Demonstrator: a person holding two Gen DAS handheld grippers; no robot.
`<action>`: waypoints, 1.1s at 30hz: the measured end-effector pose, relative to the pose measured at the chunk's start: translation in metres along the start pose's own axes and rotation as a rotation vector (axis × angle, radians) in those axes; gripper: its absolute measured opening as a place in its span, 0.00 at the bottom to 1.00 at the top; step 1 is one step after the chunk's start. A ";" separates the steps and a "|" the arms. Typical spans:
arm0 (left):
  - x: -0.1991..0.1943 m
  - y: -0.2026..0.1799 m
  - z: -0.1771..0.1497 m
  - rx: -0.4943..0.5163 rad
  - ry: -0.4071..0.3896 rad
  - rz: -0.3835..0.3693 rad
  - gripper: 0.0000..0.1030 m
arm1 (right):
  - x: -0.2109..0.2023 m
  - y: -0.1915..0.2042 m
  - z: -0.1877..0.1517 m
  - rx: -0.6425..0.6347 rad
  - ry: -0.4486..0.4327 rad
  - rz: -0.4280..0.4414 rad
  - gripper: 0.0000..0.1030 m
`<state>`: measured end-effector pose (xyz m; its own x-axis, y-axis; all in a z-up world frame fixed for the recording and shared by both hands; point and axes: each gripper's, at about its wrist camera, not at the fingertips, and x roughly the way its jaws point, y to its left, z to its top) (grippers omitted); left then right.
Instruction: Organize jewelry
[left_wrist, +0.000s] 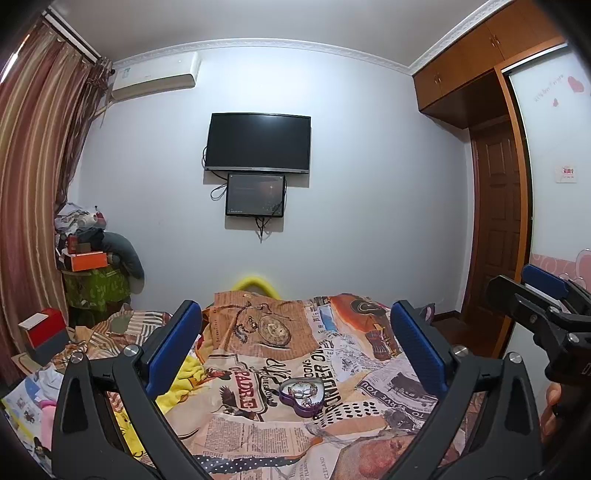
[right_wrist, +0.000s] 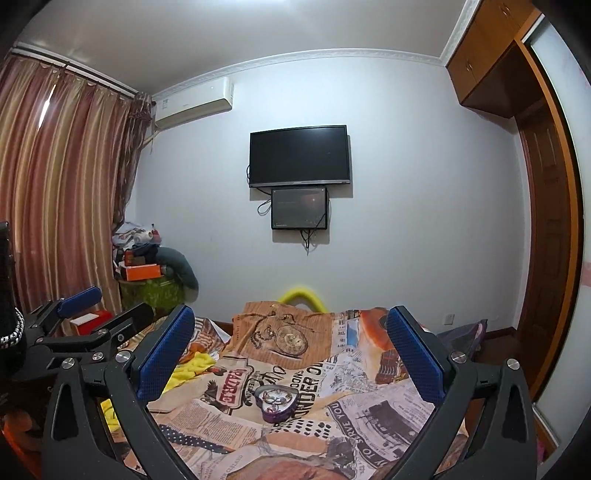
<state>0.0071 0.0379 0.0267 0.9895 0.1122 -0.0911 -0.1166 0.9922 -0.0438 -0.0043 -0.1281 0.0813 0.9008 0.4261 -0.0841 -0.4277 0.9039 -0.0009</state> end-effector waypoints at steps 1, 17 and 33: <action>0.000 0.000 0.000 0.000 0.000 0.000 1.00 | 0.000 0.000 0.000 0.002 0.000 0.000 1.00; 0.005 -0.001 0.001 0.001 0.017 -0.032 1.00 | 0.001 -0.002 0.002 0.014 0.008 -0.005 1.00; 0.003 -0.005 0.002 0.016 0.016 -0.048 1.00 | 0.000 -0.003 0.001 0.018 0.009 -0.009 1.00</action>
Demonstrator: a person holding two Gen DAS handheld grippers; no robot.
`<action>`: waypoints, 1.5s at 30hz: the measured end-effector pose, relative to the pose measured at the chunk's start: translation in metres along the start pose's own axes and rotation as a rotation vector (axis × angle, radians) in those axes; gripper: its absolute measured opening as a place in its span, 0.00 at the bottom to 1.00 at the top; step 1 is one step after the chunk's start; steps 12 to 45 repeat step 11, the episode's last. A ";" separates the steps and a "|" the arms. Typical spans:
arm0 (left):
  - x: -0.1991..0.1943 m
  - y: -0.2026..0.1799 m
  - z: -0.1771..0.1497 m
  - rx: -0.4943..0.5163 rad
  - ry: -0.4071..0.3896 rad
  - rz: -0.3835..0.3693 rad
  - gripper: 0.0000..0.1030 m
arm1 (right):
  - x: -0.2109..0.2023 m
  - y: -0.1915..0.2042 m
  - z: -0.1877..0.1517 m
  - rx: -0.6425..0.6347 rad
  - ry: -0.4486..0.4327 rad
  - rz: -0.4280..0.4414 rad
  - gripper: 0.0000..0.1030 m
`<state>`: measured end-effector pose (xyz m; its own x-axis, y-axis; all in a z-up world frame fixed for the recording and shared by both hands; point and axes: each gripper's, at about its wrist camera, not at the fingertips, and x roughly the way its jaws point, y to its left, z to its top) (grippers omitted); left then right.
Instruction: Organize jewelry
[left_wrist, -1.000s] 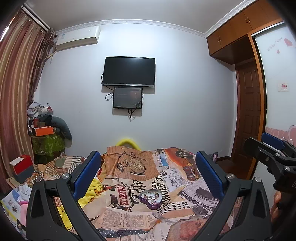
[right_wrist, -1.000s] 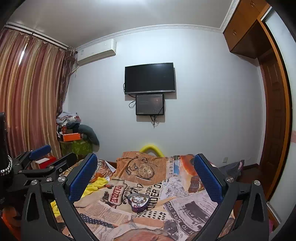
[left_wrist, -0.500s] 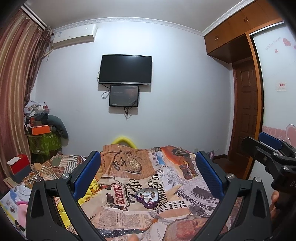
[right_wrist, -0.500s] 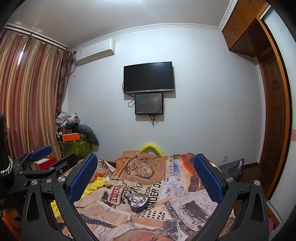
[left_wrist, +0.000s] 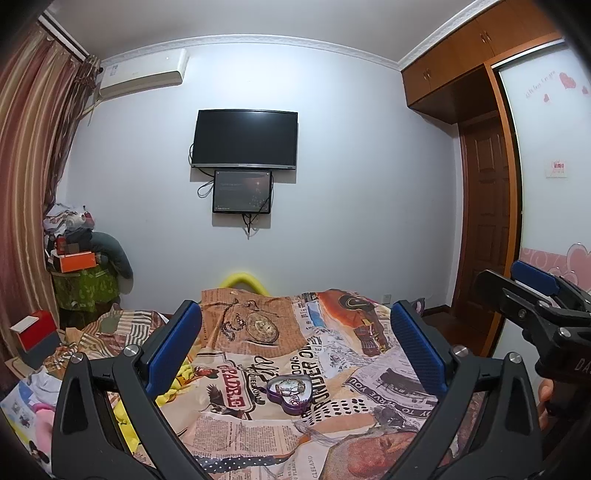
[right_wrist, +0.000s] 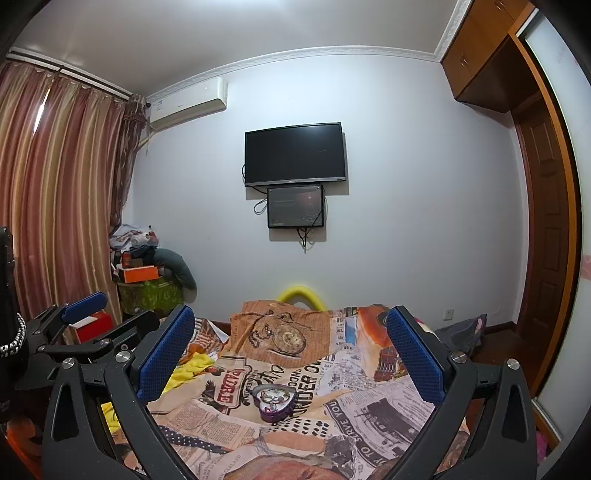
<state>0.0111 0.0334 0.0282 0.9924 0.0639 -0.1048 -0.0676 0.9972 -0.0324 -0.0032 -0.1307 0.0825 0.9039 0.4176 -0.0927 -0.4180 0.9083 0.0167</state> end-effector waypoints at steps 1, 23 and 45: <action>0.000 0.000 -0.001 0.002 -0.002 0.003 1.00 | 0.000 0.000 0.000 0.000 0.001 -0.001 1.00; 0.005 0.007 -0.004 -0.021 0.007 0.004 1.00 | 0.003 0.002 -0.002 -0.002 0.015 -0.009 1.00; 0.005 0.007 -0.004 -0.021 0.007 0.004 1.00 | 0.003 0.002 -0.002 -0.002 0.015 -0.009 1.00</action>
